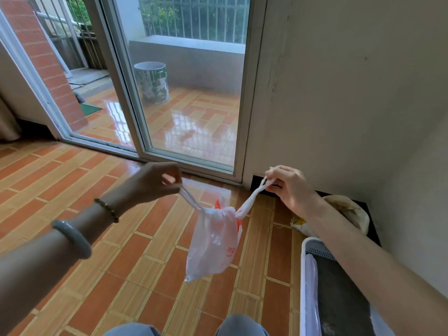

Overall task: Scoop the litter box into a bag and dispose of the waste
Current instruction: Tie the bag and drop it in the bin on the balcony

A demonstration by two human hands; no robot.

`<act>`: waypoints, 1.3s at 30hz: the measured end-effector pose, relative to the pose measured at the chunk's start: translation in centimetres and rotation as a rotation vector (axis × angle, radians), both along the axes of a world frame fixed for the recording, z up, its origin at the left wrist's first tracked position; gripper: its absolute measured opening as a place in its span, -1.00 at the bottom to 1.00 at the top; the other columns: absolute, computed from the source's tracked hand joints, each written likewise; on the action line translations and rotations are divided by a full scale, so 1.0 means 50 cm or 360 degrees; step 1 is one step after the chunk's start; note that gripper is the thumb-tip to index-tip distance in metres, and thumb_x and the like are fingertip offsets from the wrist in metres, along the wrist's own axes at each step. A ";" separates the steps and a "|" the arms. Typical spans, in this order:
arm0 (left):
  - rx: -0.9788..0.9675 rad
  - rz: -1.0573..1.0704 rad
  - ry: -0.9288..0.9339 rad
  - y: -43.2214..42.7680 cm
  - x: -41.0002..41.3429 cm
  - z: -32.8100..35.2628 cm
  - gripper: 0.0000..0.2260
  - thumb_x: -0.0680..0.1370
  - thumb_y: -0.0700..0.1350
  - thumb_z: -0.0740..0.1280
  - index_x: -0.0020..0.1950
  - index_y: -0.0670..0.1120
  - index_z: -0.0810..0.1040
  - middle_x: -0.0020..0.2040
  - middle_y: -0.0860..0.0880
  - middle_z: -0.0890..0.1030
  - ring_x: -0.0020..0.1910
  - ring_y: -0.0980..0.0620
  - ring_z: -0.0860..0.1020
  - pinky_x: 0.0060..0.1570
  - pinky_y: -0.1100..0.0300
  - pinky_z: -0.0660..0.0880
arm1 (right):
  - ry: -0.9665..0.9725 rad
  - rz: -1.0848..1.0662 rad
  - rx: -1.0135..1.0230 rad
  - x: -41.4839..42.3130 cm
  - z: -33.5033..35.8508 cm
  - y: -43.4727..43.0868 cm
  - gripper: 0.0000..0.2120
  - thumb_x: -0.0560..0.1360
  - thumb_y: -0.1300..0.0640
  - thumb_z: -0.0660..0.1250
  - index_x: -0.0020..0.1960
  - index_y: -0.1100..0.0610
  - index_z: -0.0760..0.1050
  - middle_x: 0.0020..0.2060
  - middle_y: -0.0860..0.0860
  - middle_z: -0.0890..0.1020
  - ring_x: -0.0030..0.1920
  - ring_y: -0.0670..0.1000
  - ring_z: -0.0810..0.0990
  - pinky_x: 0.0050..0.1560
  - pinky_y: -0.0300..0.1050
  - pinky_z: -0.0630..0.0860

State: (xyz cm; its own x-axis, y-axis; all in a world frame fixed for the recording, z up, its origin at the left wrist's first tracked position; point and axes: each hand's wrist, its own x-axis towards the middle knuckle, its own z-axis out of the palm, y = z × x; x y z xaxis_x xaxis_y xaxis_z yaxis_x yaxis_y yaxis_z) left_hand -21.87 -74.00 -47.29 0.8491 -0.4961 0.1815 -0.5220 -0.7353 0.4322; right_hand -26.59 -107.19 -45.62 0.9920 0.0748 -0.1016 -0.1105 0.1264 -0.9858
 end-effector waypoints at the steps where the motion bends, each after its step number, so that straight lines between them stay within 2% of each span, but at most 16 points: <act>1: -0.0087 -0.0077 0.0002 -0.025 -0.008 0.003 -0.88 0.44 -0.11 0.44 -0.07 -0.03 0.55 -0.18 0.08 0.62 -0.18 0.16 0.63 -0.15 0.32 0.57 | -0.0013 0.0100 0.0001 0.002 0.007 0.028 -0.89 0.45 0.29 0.30 -0.25 0.20 0.47 -0.32 0.08 0.48 -0.24 0.02 0.48 -0.13 -0.15 0.46; 2: -0.0144 -0.0139 -0.0007 -0.048 -0.018 0.015 -0.90 0.45 -0.20 0.41 -0.09 -0.12 0.53 -0.20 0.06 0.60 -0.18 0.14 0.63 -0.14 0.31 0.58 | -0.0020 0.0203 -0.0006 0.003 0.012 0.056 -0.97 0.43 0.29 0.32 -0.16 0.20 0.49 -0.28 0.07 0.49 -0.23 0.01 0.48 -0.12 -0.15 0.45; 5: -0.0288 -0.0359 -0.0097 -0.122 -0.046 0.042 -0.91 0.49 -0.15 0.32 -0.08 -0.17 0.49 -0.19 0.05 0.57 -0.17 0.09 0.63 -0.13 0.23 0.60 | -0.0115 0.0451 -0.0243 0.005 0.014 0.124 -0.64 0.41 0.40 0.34 0.16 0.18 0.41 -0.18 0.08 0.52 -0.16 -0.01 0.53 -0.11 -0.26 0.51; 7: -0.0333 -0.0418 -0.0095 -0.138 -0.040 0.050 -0.88 0.52 -0.13 0.29 -0.07 -0.19 0.48 -0.17 -0.01 0.60 -0.17 0.07 0.64 -0.16 0.19 0.61 | -0.0197 0.0595 -0.0419 0.003 0.009 0.160 -0.48 0.38 0.43 0.37 0.27 0.16 0.33 -0.14 0.10 0.54 -0.13 -0.02 0.56 -0.12 -0.28 0.55; 10: -0.0387 -0.0442 -0.0165 -0.149 -0.034 0.053 -0.96 0.54 -0.24 0.31 -0.04 -0.19 0.49 -0.16 0.00 0.61 -0.20 0.13 0.64 -0.20 0.19 0.61 | -0.0433 0.0548 -0.0782 0.012 -0.003 0.197 -0.58 0.35 0.38 0.40 0.15 0.14 0.42 -0.16 -0.01 0.56 -0.12 -0.04 0.58 -0.05 -0.10 0.60; 12: -0.0441 -0.0437 -0.0196 -0.139 -0.025 0.049 -0.95 0.52 -0.25 0.33 -0.03 -0.18 0.51 -0.18 0.05 0.61 -0.22 0.17 0.63 -0.22 0.23 0.60 | -0.0486 0.0529 -0.0736 0.027 -0.008 0.204 -0.72 0.39 0.40 0.35 0.04 0.16 0.49 -0.21 0.01 0.57 -0.19 -0.01 0.60 -0.07 0.00 0.60; 15: -0.0561 -0.0327 -0.0143 -0.101 -0.005 0.038 -0.80 0.48 -0.20 0.37 0.08 -0.16 0.49 -0.20 0.07 0.57 -0.28 0.09 0.63 -0.27 0.17 0.60 | -0.0420 0.0665 -0.0618 0.059 0.003 0.196 -0.81 0.49 0.40 0.26 0.09 0.28 0.50 -0.20 0.14 0.58 -0.30 -0.04 0.58 -0.14 -0.16 0.58; 18: -0.0620 -0.0297 0.0078 -0.066 0.023 0.024 -0.56 0.44 -0.24 0.40 0.30 -0.21 0.41 -0.05 -0.05 0.50 -0.25 0.08 0.60 -0.24 0.21 0.57 | -0.0318 0.0771 -0.0600 0.095 0.020 0.194 -0.83 0.51 0.39 0.24 0.09 0.31 0.50 -0.19 0.24 0.53 -0.32 0.02 0.53 -0.19 -0.20 0.53; 20: -0.0547 -0.0252 0.0257 -0.051 0.038 0.025 -0.63 0.44 -0.25 0.42 0.24 -0.16 0.50 -0.01 -0.02 0.51 -0.22 0.20 0.54 -0.23 0.31 0.50 | -0.0232 0.0861 -0.0660 0.116 0.038 0.206 -0.83 0.52 0.40 0.22 0.07 0.29 0.50 -0.26 0.20 0.50 -0.37 0.01 0.49 -0.23 -0.19 0.49; 23: -0.0561 -0.0192 0.0567 -0.035 0.049 0.071 -0.88 0.46 -0.23 0.41 -0.02 -0.10 0.62 -0.17 0.01 0.61 -0.25 0.13 0.56 -0.24 0.25 0.50 | -0.0169 0.0957 -0.0848 0.142 0.101 0.233 -0.83 0.52 0.34 0.24 0.07 0.26 0.54 -0.24 0.23 0.55 -0.33 -0.01 0.52 -0.20 -0.19 0.51; 25: -0.0533 -0.0161 0.0681 -0.018 0.051 0.124 -0.88 0.47 -0.24 0.40 -0.17 -0.02 0.60 -0.32 0.12 0.59 -0.31 0.19 0.53 -0.27 0.35 0.45 | -0.0136 0.0897 -0.0947 0.152 0.157 0.246 -0.84 0.51 0.31 0.27 0.06 0.26 0.56 -0.28 0.17 0.59 -0.35 -0.07 0.54 -0.22 -0.26 0.51; 27: -0.0475 -0.0110 0.0666 0.001 0.049 0.193 -0.90 0.47 -0.23 0.40 -0.21 -0.06 0.58 -0.38 0.15 0.53 -0.35 0.22 0.48 -0.33 0.41 0.38 | -0.0156 0.0852 -0.1055 0.155 0.225 0.254 -0.86 0.50 0.24 0.32 0.03 0.22 0.59 -0.34 0.08 0.60 -0.41 -0.16 0.52 -0.27 -0.33 0.48; 30: -0.0460 0.0027 0.0674 0.031 0.041 0.327 -0.97 0.48 -0.18 0.40 -0.15 -0.08 0.59 -0.33 0.09 0.54 -0.35 0.22 0.48 -0.34 0.40 0.39 | -0.0146 0.0825 -0.1178 0.160 0.356 0.265 -0.84 0.44 0.19 0.40 0.02 0.15 0.58 -0.27 0.06 0.62 -0.35 -0.15 0.53 -0.26 -0.32 0.45; 33: -0.0520 0.0094 0.0646 0.057 0.034 0.484 -0.93 0.47 -0.18 0.42 -0.13 -0.17 0.62 -0.32 0.08 0.55 -0.33 0.22 0.50 -0.34 0.37 0.43 | -0.0207 0.0716 -0.1216 0.167 0.507 0.293 -0.89 0.39 0.22 0.42 -0.09 0.13 0.58 -0.31 0.02 0.56 -0.33 -0.09 0.48 -0.25 -0.18 0.41; 36: -0.0613 0.0188 0.0599 0.094 0.027 0.648 -0.92 0.46 -0.17 0.43 -0.11 -0.17 0.63 -0.26 0.12 0.59 -0.24 0.21 0.57 -0.17 0.27 0.56 | -0.0248 0.0659 -0.1143 0.173 0.669 0.339 -0.94 0.39 0.23 0.42 -0.14 0.15 0.57 -0.33 0.06 0.55 -0.32 -0.06 0.47 -0.27 -0.16 0.39; 39: -0.0653 0.0262 0.0558 0.147 0.026 0.801 -0.94 0.47 -0.15 0.43 -0.10 -0.11 0.61 -0.24 0.14 0.59 -0.22 0.24 0.58 -0.11 0.30 0.58 | -0.0270 0.0717 -0.1071 0.186 0.826 0.393 -0.95 0.42 0.24 0.41 -0.12 0.16 0.57 -0.33 0.03 0.58 -0.31 -0.03 0.53 -0.24 -0.14 0.47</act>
